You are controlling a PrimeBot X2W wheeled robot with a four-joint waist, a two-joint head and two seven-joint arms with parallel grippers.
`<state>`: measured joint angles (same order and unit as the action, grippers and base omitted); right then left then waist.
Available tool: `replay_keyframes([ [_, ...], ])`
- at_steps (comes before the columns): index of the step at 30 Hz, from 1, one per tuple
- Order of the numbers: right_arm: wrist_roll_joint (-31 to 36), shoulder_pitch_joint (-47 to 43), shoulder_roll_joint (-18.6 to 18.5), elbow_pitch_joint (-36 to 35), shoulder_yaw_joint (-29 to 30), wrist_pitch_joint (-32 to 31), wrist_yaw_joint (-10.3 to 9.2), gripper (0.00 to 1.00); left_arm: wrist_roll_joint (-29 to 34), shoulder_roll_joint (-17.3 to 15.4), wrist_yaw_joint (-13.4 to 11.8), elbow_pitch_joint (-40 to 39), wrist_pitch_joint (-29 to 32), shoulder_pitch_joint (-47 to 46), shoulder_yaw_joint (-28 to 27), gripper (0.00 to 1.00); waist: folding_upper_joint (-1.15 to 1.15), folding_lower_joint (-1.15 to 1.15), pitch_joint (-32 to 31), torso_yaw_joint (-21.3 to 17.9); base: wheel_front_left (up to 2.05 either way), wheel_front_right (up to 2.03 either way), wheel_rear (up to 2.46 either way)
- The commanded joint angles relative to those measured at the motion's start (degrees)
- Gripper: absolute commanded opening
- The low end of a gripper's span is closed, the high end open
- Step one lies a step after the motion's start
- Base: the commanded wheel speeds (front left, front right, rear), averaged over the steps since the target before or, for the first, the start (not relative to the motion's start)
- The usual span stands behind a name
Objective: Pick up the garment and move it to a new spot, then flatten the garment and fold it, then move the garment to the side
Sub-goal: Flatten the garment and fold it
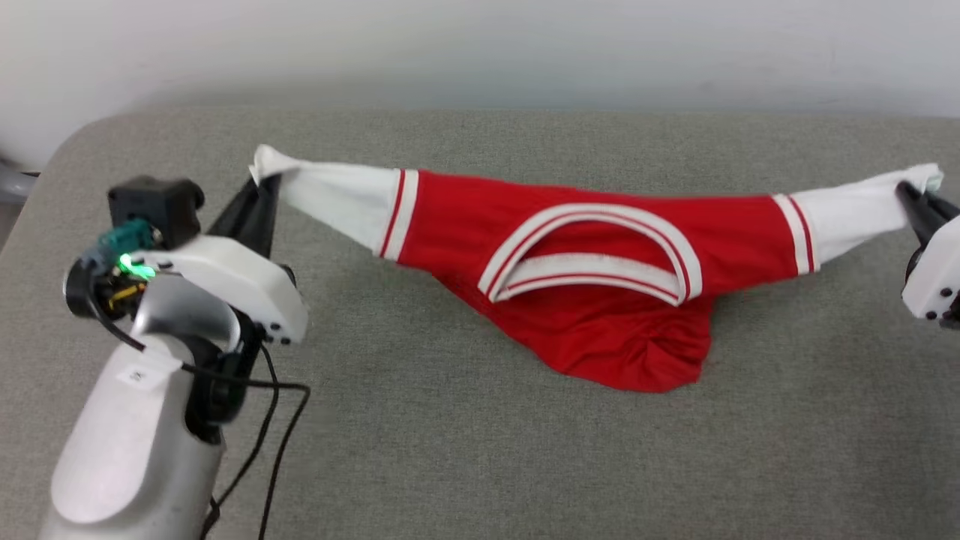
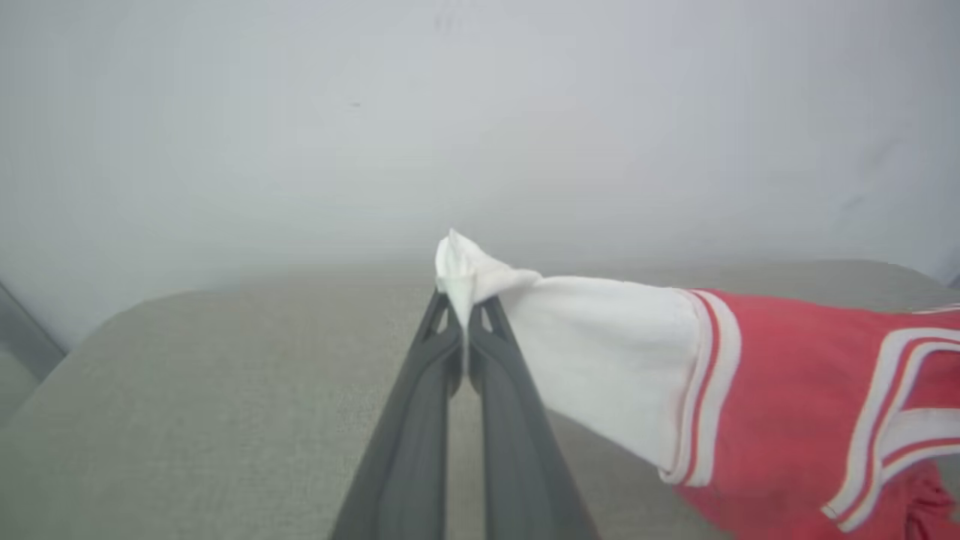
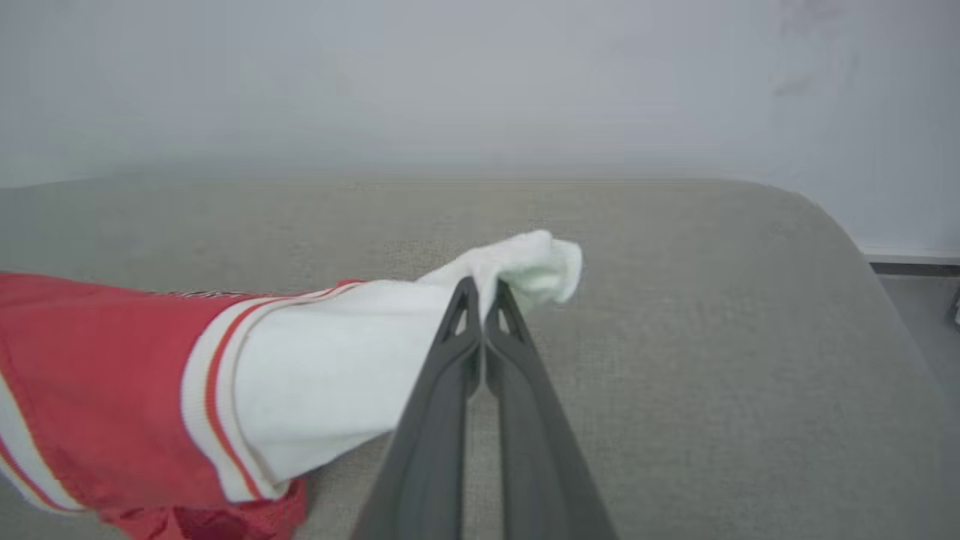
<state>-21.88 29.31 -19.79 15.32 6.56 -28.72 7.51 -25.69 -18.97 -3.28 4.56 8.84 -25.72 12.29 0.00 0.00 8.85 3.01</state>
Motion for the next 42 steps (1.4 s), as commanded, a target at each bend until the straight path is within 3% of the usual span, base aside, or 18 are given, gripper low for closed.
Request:
replay_keyframes([
  [1, 1.1, 1.7, 0.3, -1.3, 0.4, 0.7, -0.04, 0.0, 0.0, -0.1, 0.4, 0.1, -0.5, -2.4, -0.5, 0.0, 0.0, 0.0, -0.4, -0.5, 0.0, 0.0, 0.0],
  [6, 4.3, 8.0, 0.8, -3.0, 0.6, 0.4, -0.04, 0.0, -0.7, -0.4, 2.3, 4.5, -1.4, -12.2, -1.3, 0.0, 0.0, 0.0, 0.1, -1.4, 0.0, 0.0, 0.0],
  [14, 6.9, 20.1, 0.2, 0.6, -0.8, 1.4, -0.04, 0.0, -0.1, -0.1, 5.0, 16.7, -4.6, -27.9, -1.3, 0.0, 0.0, 0.0, 4.1, -2.4, 0.0, 0.0, 0.0],
  [21, 9.1, 35.1, -0.4, 6.6, -2.1, 6.8, -0.04, 0.0, 2.2, -1.5, 6.6, 28.2, -10.0, -44.0, -1.2, 0.0, 0.0, 0.0, 9.8, -3.2, 0.0, 0.0, 0.0],
  [28, 10.3, 50.2, 0.1, 12.2, -4.2, 11.1, -0.06, 0.0, 2.7, -3.8, 8.0, 34.7, -12.5, -57.2, -1.8, 0.0, 0.0, 0.0, 15.7, -4.7, 0.0, 0.0, 0.0],
  [35, 11.0, 59.4, 0.9, 17.1, -6.1, 13.3, -0.05, 0.0, 3.3, -4.9, 8.6, 39.0, -13.7, -64.8, -1.2, 0.0, 0.0, 0.0, 21.8, -5.2, 0.0, 0.0, 0.0],
  [42, 11.2, 59.0, 4.2, 22.4, -8.4, 15.5, -0.05, 0.0, 1.9, -3.3, 9.2, 44.4, -15.1, -63.1, -0.5, 0.0, 0.0, 0.0, 24.9, -5.0, 0.0, 0.0, 0.0],
])
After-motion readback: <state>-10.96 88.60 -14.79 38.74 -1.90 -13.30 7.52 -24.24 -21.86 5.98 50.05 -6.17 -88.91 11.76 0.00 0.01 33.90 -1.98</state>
